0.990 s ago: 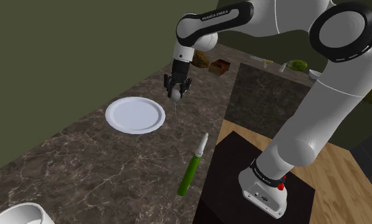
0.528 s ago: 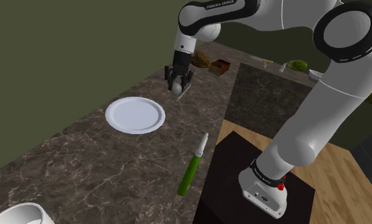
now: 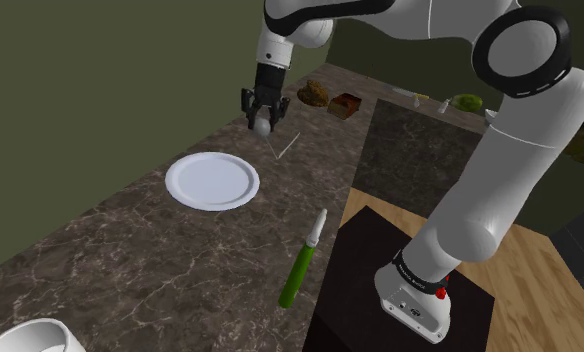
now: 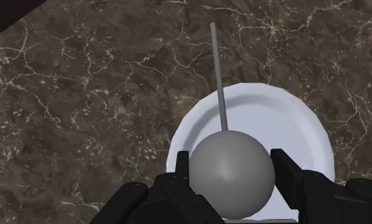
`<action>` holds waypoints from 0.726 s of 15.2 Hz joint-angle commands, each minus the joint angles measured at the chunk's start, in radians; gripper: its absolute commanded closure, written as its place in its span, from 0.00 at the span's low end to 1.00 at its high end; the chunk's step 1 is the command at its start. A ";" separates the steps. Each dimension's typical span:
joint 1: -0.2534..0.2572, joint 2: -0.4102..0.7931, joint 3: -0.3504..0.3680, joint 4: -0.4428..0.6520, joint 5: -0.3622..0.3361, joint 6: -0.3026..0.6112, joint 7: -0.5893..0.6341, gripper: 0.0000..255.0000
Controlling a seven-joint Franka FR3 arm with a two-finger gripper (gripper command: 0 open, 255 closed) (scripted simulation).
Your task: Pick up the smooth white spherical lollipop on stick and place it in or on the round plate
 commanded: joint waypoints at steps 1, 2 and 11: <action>0.016 0.050 0.012 0.085 0.000 -0.026 0.037 1.00; 0.024 0.080 0.018 0.134 -0.002 -0.040 0.056 1.00; 0.085 0.305 0.049 0.471 -0.018 -0.127 0.169 1.00</action>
